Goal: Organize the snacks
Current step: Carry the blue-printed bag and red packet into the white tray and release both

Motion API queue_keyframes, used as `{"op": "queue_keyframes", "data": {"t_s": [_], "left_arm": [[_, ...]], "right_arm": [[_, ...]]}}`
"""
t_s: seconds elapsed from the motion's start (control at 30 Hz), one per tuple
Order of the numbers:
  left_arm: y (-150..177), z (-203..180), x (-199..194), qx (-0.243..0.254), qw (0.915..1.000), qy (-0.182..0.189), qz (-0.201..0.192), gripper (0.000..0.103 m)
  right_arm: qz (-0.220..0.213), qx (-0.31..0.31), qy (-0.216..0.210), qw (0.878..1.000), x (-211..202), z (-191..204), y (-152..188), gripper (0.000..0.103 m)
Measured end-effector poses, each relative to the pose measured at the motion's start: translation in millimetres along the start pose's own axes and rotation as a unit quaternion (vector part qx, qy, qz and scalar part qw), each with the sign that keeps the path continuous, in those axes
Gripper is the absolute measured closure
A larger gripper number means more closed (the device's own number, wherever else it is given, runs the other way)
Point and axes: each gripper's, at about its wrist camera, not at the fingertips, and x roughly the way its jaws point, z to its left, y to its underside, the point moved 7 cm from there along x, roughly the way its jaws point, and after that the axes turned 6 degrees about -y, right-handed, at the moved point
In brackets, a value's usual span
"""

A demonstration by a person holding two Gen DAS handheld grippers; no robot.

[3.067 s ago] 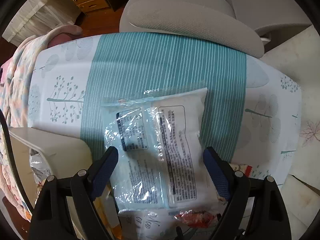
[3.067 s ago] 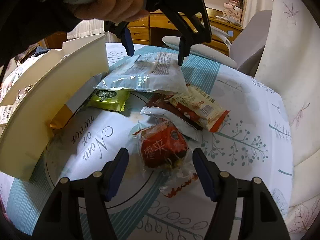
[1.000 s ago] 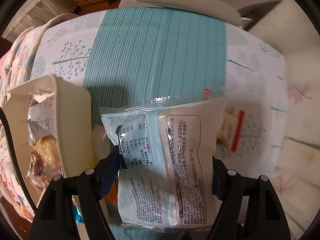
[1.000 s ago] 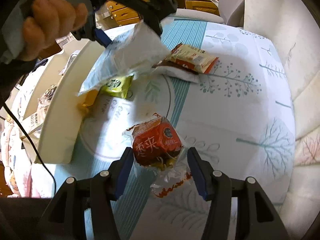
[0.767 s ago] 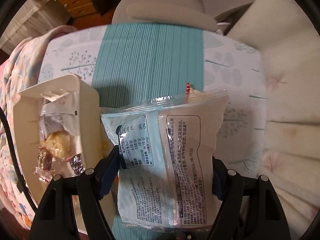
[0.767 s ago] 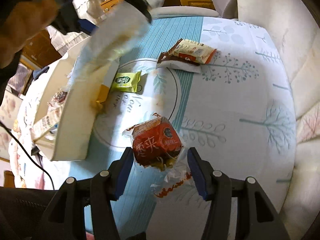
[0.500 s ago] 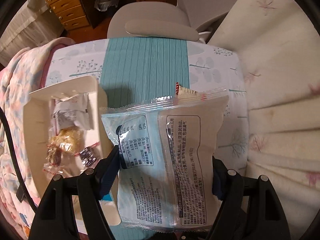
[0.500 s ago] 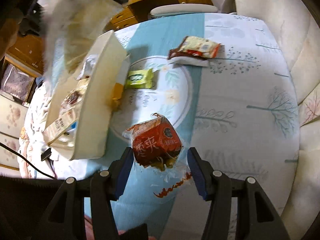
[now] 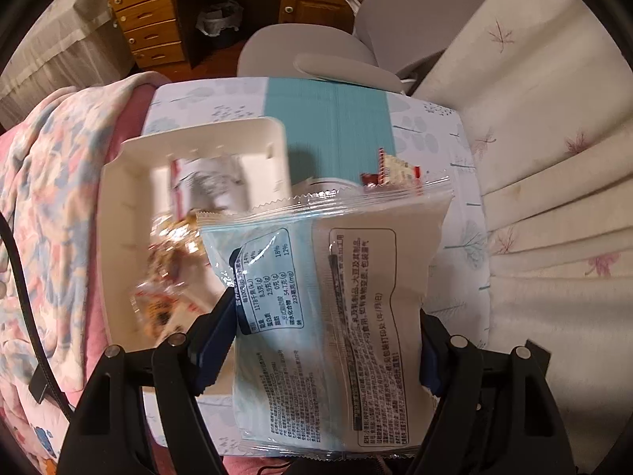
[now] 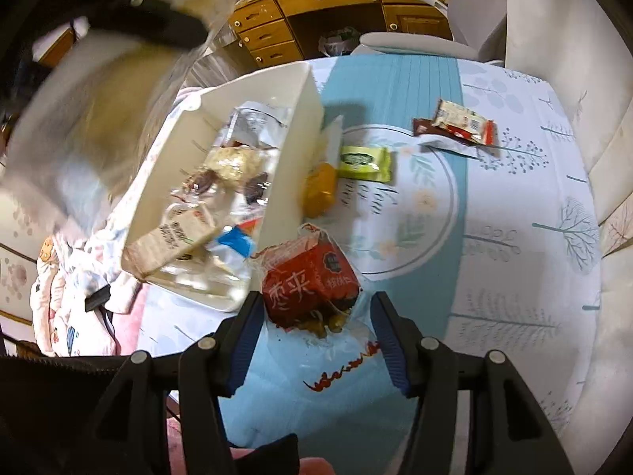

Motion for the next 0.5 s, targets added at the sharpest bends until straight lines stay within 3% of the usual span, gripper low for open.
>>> {"op": "queue_keyframes", "data": {"t_s": [0.23, 0.5], "left_arm": [[33, 60, -19, 0.003, 0.9995, -0.003, -0.031, 0.027], [53, 121, -35, 0.002, 0.9951, 0.001, -0.099, 0.027]], "right_arm": [[-0.035, 0.013, 0.004, 0.999, -1, 46, 2, 0.047], [-0.075, 0.038, 0.008, 0.996, 3, 80, 2, 0.047]]}}
